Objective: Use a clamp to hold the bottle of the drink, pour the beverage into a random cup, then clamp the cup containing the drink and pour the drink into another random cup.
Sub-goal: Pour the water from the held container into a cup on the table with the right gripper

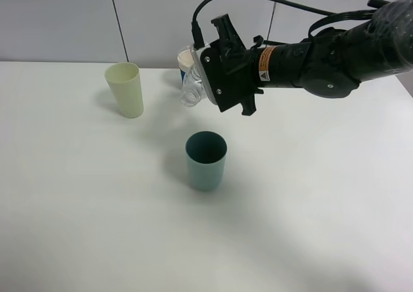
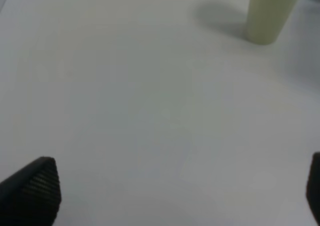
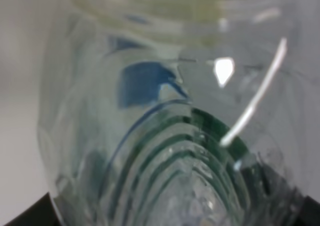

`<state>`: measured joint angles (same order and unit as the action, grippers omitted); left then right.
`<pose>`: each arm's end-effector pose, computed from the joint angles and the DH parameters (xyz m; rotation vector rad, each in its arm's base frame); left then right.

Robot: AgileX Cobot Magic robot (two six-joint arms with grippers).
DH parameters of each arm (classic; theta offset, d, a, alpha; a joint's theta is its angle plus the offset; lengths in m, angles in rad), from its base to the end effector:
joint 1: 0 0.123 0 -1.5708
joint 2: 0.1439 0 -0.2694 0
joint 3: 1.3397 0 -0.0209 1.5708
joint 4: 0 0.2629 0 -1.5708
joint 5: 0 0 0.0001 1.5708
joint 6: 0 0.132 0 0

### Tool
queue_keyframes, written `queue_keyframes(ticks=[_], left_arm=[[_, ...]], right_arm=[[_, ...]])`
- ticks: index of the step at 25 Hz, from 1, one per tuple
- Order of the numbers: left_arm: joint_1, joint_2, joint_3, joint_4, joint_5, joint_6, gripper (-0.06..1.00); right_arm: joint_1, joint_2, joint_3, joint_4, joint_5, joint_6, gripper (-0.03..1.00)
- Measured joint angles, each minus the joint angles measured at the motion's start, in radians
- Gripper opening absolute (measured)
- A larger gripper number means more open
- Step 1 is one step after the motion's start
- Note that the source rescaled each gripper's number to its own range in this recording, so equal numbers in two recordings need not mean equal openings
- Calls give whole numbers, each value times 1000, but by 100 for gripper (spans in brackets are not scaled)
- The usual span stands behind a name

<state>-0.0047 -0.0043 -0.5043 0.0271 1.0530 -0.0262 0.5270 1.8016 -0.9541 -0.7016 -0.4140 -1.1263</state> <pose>0.0575 0.0028 0.2670 -0.0231 2.0276 0.0128 0.3450 0.2403 0.1537 -1.9228 0.6607 -0.5427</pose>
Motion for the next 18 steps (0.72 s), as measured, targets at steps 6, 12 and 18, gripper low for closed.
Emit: queue_keyframes(ticks=[6,12,18], left_arm=[[0,0,0,0,0,0,100],[0,0,0,0,0,0,100],[0,0,0,0,0,0,100]], right_arm=[[0,0,0,0,-2,-35,4],[0,0,0,0,-2,-78,4],[15,0,0,0,-2,-111,4]])
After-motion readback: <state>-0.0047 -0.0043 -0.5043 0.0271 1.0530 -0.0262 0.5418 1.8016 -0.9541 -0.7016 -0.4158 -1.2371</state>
